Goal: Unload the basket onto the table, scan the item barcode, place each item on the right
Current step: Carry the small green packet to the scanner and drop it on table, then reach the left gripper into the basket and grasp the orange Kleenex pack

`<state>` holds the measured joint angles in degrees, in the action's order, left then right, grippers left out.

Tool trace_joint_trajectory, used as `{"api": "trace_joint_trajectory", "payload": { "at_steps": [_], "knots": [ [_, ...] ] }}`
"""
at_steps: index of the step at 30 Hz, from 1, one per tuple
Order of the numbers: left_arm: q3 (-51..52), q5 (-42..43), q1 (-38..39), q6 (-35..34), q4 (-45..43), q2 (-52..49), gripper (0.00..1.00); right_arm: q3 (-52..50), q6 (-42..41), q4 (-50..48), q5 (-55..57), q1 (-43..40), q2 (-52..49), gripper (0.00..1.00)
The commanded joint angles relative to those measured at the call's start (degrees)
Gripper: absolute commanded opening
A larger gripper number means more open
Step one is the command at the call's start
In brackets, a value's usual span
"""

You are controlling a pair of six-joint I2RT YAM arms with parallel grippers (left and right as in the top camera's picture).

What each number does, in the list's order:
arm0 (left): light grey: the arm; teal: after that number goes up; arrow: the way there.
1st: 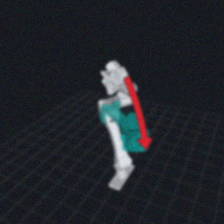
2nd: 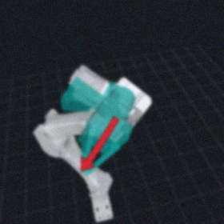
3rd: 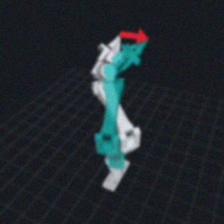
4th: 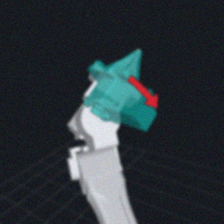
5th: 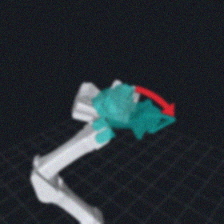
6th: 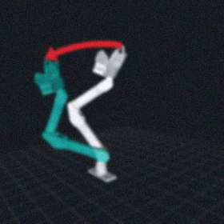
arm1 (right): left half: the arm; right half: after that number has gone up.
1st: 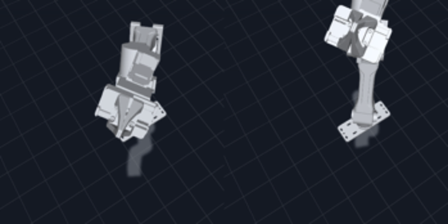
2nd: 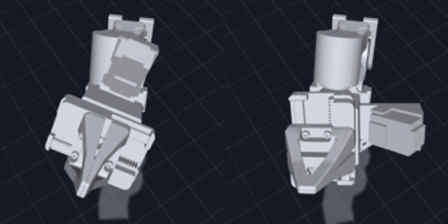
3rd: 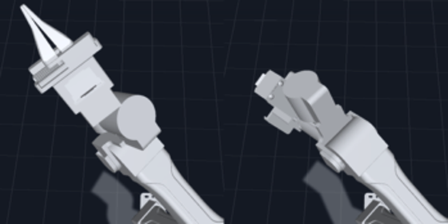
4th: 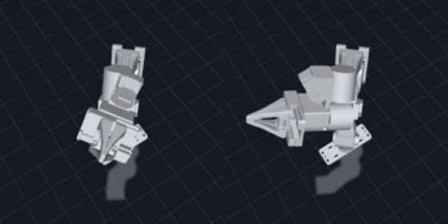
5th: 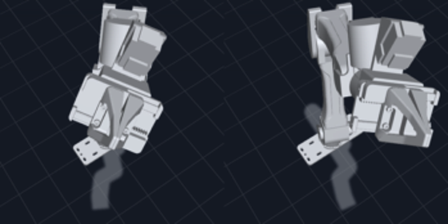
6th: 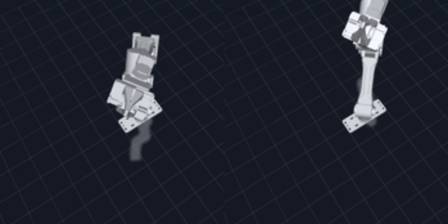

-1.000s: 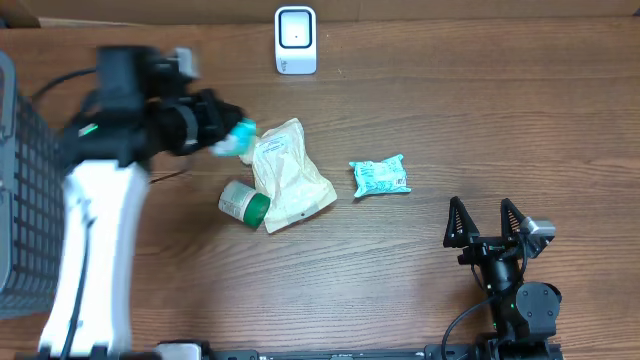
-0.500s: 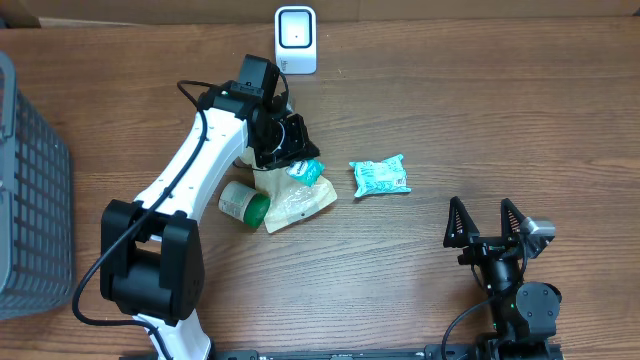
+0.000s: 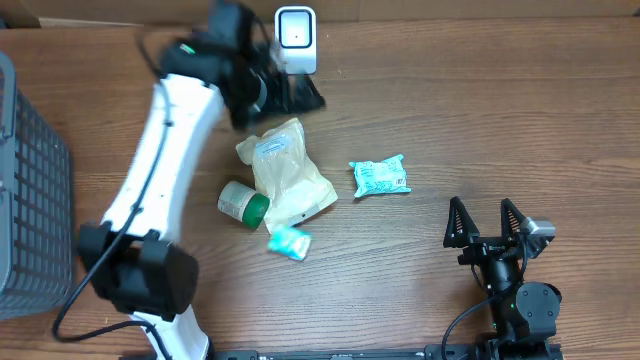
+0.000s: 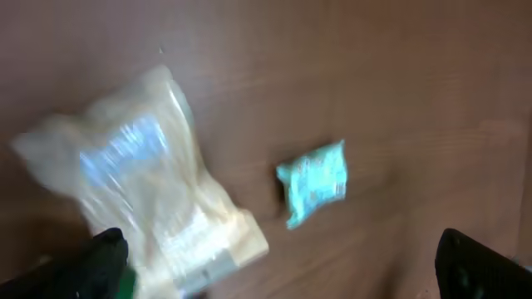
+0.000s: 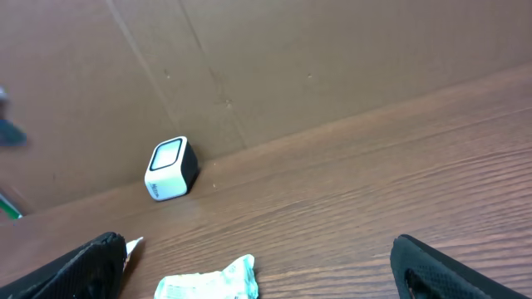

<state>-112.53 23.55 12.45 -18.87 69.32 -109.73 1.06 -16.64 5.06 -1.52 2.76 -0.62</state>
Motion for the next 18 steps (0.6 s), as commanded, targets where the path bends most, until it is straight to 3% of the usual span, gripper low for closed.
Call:
{"api": "trace_joint_trajectory", "payload": {
  "at_steps": [1,9,18],
  "knots": [
    [-15.8,-7.0,-6.9,6.3,7.4,0.8,1.00,-0.6,0.2,-0.4,-0.1,0.3,0.4,1.00],
    [-35.4,-18.9,-26.7,5.1,19.6,0.8,1.00,-0.6,0.2,-0.4,-0.1,0.3,0.4,1.00],
    [-36.1,-22.9,-50.1,0.4,20.8,-1.5,1.00,-0.6,0.2,-0.4,-0.1,0.3,0.4,1.00]
  ]
}}
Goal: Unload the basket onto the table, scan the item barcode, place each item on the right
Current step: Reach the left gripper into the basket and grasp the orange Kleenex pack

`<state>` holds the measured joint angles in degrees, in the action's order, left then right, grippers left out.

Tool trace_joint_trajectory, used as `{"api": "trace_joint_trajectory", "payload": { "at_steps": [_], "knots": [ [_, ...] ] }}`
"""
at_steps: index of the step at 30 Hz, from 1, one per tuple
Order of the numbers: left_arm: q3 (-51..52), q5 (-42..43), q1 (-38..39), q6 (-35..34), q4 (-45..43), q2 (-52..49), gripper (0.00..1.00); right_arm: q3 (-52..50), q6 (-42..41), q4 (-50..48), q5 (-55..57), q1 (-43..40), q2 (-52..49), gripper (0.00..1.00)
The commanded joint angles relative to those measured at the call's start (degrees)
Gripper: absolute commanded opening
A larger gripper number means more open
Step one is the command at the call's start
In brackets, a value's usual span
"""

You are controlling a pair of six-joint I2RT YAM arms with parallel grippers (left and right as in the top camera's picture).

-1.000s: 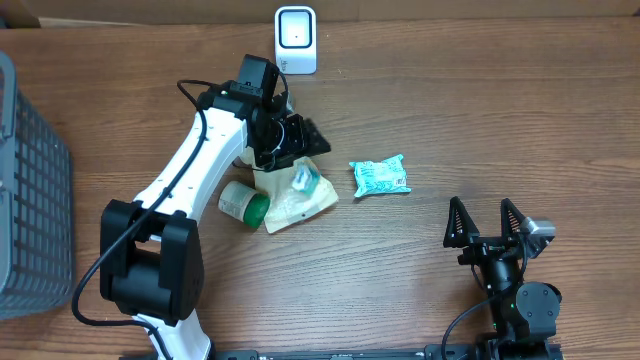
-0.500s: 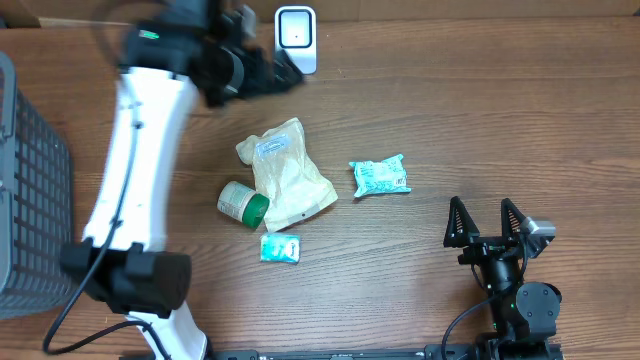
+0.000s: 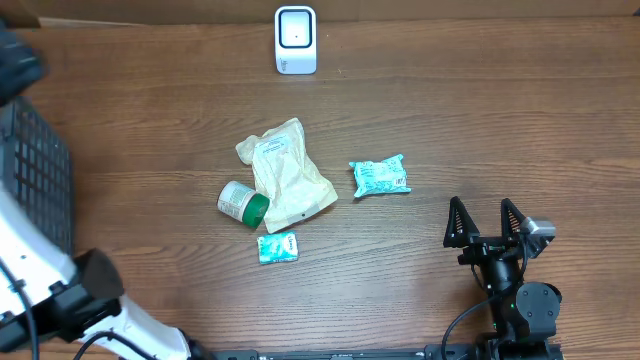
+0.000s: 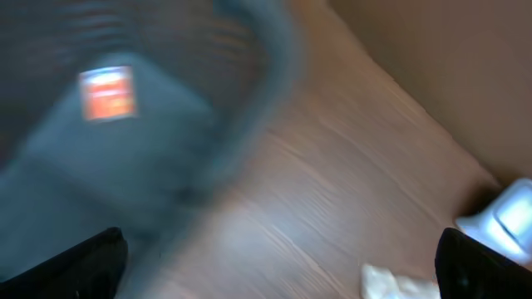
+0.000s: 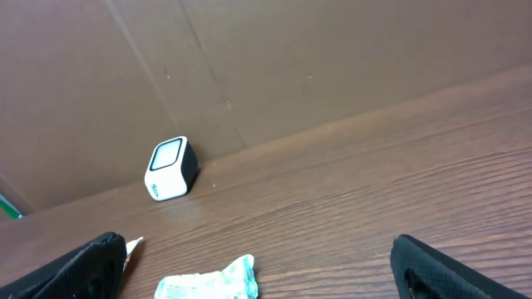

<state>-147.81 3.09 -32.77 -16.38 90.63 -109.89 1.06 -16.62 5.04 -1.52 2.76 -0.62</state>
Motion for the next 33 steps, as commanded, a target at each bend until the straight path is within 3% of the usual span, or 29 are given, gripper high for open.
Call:
{"api": "trace_joint_trajectory", "payload": {
  "at_steps": [1,5,15,33],
  "knots": [
    [-0.8,-2.4,-6.2,-2.1,-0.9,-2.0,1.00,-0.6,0.2,-0.4,-0.1,0.3,0.4,1.00],
    [-0.8,-2.7,-11.1,-2.1,-2.3,-7.2,1.00,-0.6,0.2,-0.4,-0.1,0.3,0.4,1.00],
    [-0.8,-10.0,-13.7,-4.0,-2.9,-20.8,0.95,-0.6,0.2,-0.4,-0.1,0.3,0.4,1.00],
    [-0.5,-19.1,-14.5,0.6,-17.5,-34.6,0.87,-0.6,0.2,-0.4,-0.1,0.3,0.4,1.00]
  ]
}}
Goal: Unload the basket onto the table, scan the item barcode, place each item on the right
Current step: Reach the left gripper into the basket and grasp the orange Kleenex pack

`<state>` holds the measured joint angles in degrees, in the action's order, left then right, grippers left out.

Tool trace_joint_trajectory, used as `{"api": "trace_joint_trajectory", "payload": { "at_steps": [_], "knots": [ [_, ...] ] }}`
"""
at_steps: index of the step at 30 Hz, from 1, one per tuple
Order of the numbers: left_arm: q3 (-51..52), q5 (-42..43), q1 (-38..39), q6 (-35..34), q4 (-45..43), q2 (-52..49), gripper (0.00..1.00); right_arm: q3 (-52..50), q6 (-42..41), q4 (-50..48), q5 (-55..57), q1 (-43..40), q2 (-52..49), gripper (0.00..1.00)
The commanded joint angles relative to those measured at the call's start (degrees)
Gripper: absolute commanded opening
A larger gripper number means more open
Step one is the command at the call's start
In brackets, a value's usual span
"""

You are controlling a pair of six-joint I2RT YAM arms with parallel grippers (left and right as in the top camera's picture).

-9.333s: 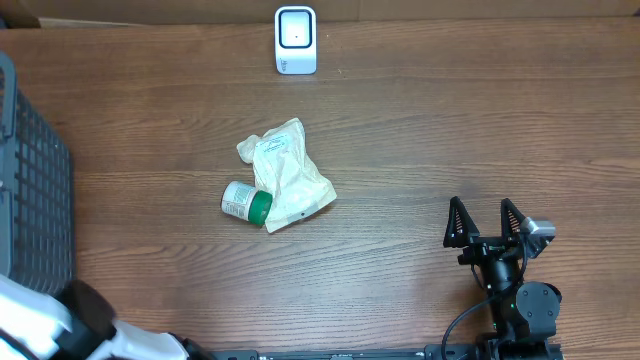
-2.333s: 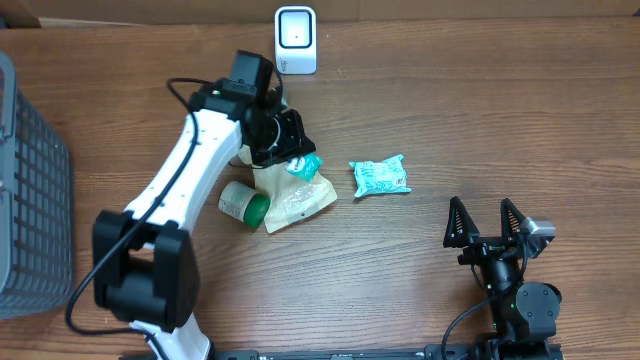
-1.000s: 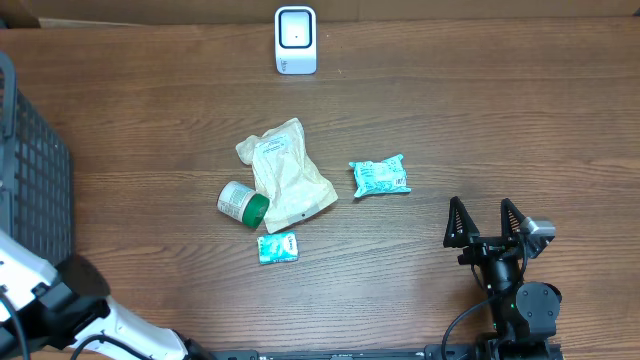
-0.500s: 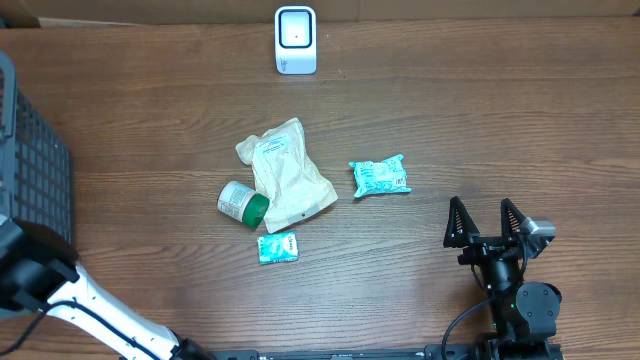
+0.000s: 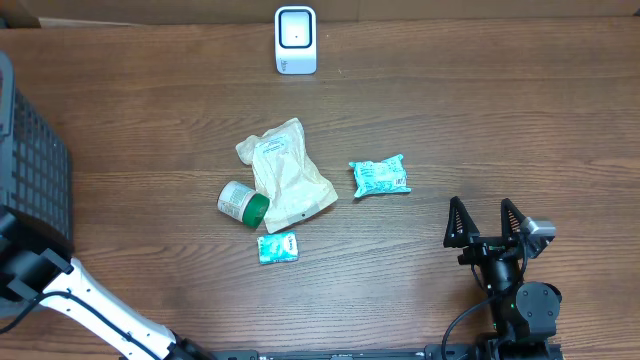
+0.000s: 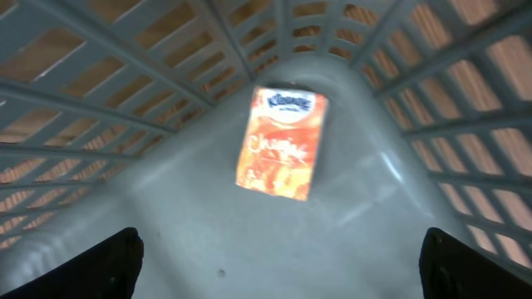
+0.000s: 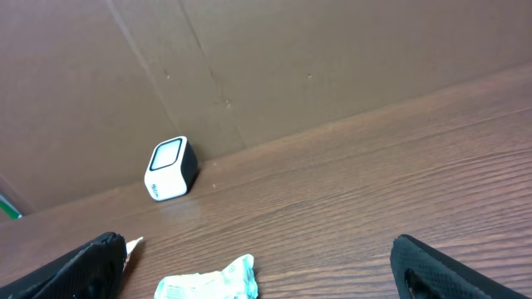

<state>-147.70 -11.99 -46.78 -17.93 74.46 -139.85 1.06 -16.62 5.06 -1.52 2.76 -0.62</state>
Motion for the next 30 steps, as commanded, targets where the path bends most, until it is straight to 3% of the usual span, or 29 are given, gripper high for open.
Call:
{"api": "trace_joint_trajectory", "payload": {
  "at_steps": [1,5,8,10,16,21,25,30],
  "knots": [
    [-0.6,-4.1,-0.5,2.7,-1.8,-5.2,0.87,-0.6,0.2,-0.4,-0.1,0.3,0.4,1.00],
    [-0.6,-4.1,-0.5,2.7,-2.5,-7.4,0.84,-0.6,0.2,-0.4,-0.1,0.3,0.4,1.00],
    [-0.6,-4.1,-0.4,2.1,-0.9,-8.1,0.68,-0.6,0.2,-0.4,-0.1,0.3,0.4,1.00],
    [-0.6,-4.1,-0.4,0.8,-0.7,-8.1,0.65,-0.6,0.2,-0.4,-0.1,0.3,0.4,1.00],
    [-0.6,-3.9,-1.1,1.3,-1.7,-8.2,0.76,-0.6,0.2,-0.4,-0.1,0.3,0.4,1.00],
    [-0.6,-3.4,-1.2,7.7,-4.0,-8.6,0.76,-0.6,0.2,-0.4,-0.1,0.3,0.4,1.00],
    [-0.5,-1.2,-1.3,7.6,-2.5,-9.0,0.69,-0.6,0.2,-0.4,-0.1,0.3,0.4,1.00],
    [-0.6,2.0,-0.9,5.5,-1.8,-7.0,0.70,-0.6,0.2,-0.4,-0.1,0.3,0.4,1.00]
  ]
}}
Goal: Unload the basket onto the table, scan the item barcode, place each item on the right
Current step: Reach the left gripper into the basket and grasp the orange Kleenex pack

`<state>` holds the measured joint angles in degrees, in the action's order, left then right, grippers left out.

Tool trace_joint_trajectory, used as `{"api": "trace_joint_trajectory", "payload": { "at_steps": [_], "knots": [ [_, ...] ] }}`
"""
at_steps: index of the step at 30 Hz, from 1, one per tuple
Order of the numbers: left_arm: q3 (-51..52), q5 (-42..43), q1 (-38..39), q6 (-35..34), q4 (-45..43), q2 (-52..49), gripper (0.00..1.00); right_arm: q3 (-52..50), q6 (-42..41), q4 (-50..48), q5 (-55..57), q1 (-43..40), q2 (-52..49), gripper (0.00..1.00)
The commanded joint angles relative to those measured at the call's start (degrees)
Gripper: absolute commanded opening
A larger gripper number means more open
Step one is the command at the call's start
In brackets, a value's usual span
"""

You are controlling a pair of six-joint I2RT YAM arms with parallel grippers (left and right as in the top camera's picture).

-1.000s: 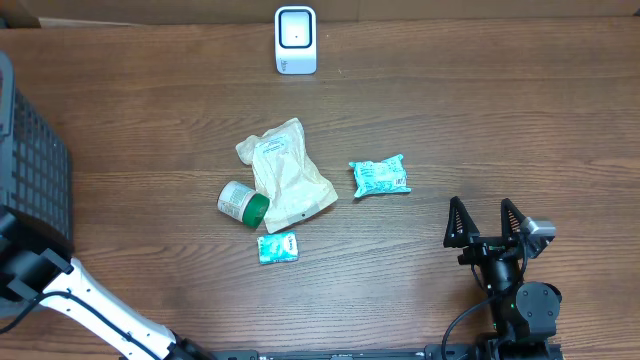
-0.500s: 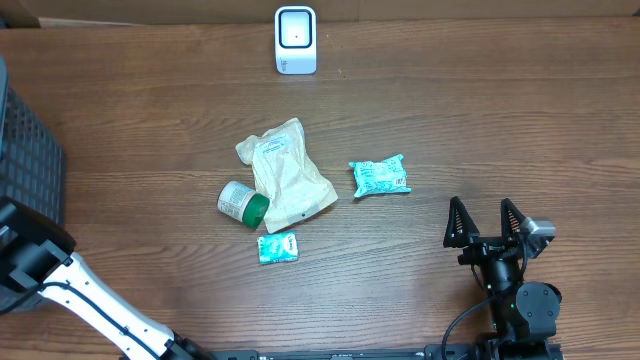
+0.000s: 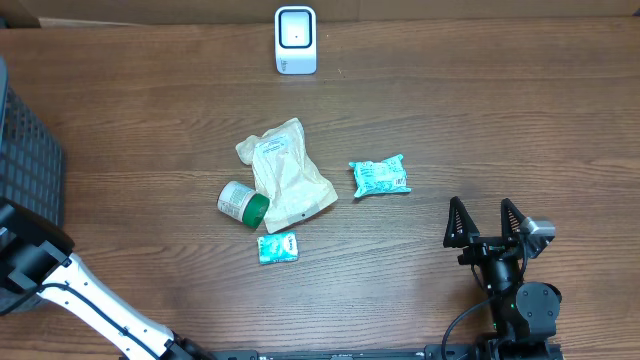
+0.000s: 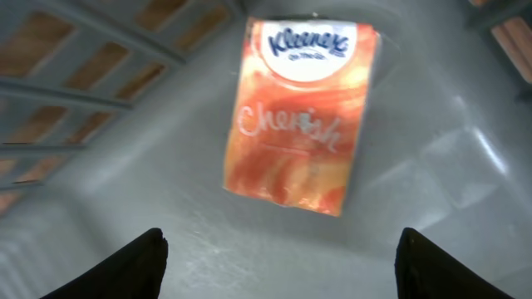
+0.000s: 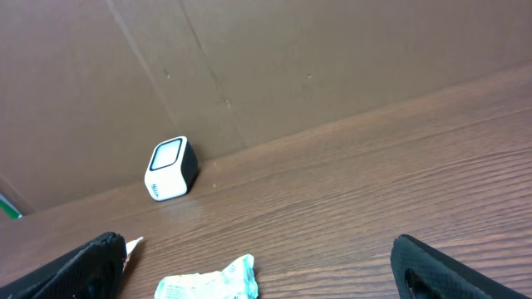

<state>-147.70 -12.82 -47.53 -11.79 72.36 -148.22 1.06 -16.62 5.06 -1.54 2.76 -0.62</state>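
An orange Kleenex tissue pack (image 4: pixel 299 116) lies flat on the grey floor of the basket (image 4: pixel 432 166). My left gripper (image 4: pixel 280 249) hangs open just above it, with the pack ahead of its wide-apart fingers. Overhead, only the left arm's base (image 3: pixel 35 270) shows at the left edge. The white barcode scanner (image 3: pixel 295 40) stands at the table's far edge, also in the right wrist view (image 5: pixel 170 169). My right gripper (image 3: pixel 487 225) rests open and empty at the front right.
The dark mesh basket (image 3: pixel 30 170) stands at the table's left edge. Mid-table lie a beige pouch (image 3: pixel 285 175), a green-capped bottle (image 3: pixel 243 204), a teal packet (image 3: pixel 380 177) and a smaller teal packet (image 3: pixel 278 247).
My left gripper has come lower inside the basket, so the orange tissue pack now fills more of its view. It stays open. The right arm and the table items have not moved.
My left arm was stretched over the table near the scanner, open above the pouch. Then it was over the basket's rim at the left. Later it looked down into the basket at the orange pack, and now hangs close above it.
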Motion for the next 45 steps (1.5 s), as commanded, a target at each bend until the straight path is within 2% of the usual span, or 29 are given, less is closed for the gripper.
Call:
{"api": "trace_joint_trajectory", "payload": {
  "at_steps": [1,9,14,21,24,25,29,33,37,39,41,43,45],
  "knots": [
    [-0.6,3.9,-0.1,-0.8,0.5,2.4,0.71,-0.6,0.2,-0.4,-0.1,0.3,0.4,1.00],
    [-0.6,7.8,0.6,-5.5,7.2,18.4,0.75,-0.6,0.2,-0.4,-0.1,0.3,0.4,1.00],
    [-0.6,11.4,0.8,-5.6,13.5,28.5,0.76,-0.6,0.2,-0.4,-0.1,0.3,0.4,1.00],
    [-0.6,11.2,5.0,-4.5,17.9,41.6,0.75,-0.6,0.2,-0.4,-0.1,0.3,0.4,1.00],
    [-0.5,7.5,10.0,-4.0,21.0,46.5,0.72,-0.6,0.2,-0.4,-0.1,0.3,0.4,1.00],
    [-0.3,4.4,12.9,-3.8,22.2,48.2,0.68,-0.6,0.2,-0.4,-0.1,0.3,0.4,1.00],
    [4.7,-2.5,19.6,-5.0,20.7,53.6,0.67,-0.6,0.2,-0.4,-0.1,0.3,0.4,1.00],
    [18.8,-8.1,23.8,-6.3,15.1,62.0,0.68,-0.6,0.2,-0.4,-0.1,0.3,0.4,1.00],
    [41.8,-7.8,23.4,-6.5,1.2,73.7,0.73,-0.6,0.2,-0.4,-0.1,0.3,0.4,1.00],
    [54.5,-5.6,22.3,-5.8,-8.6,80.6,0.80,-0.6,0.2,-0.4,-0.1,0.3,0.4,1.00],
    [64.3,-3.1,20.8,-3.0,-19.1,85.6,0.98,-0.6,0.2,-0.4,-0.1,0.3,0.4,1.00],
    [70.2,-0.2,18.3,-0.5,-28.7,88.1,1.00,-0.6,0.2,-0.4,-0.1,0.3,0.4,1.00],
    [71.4,3.4,14.7,1.5,-35.0,87.4,1.00,-0.6,0.2,-0.4,-0.1,0.3,0.4,1.00]
  ]
}}
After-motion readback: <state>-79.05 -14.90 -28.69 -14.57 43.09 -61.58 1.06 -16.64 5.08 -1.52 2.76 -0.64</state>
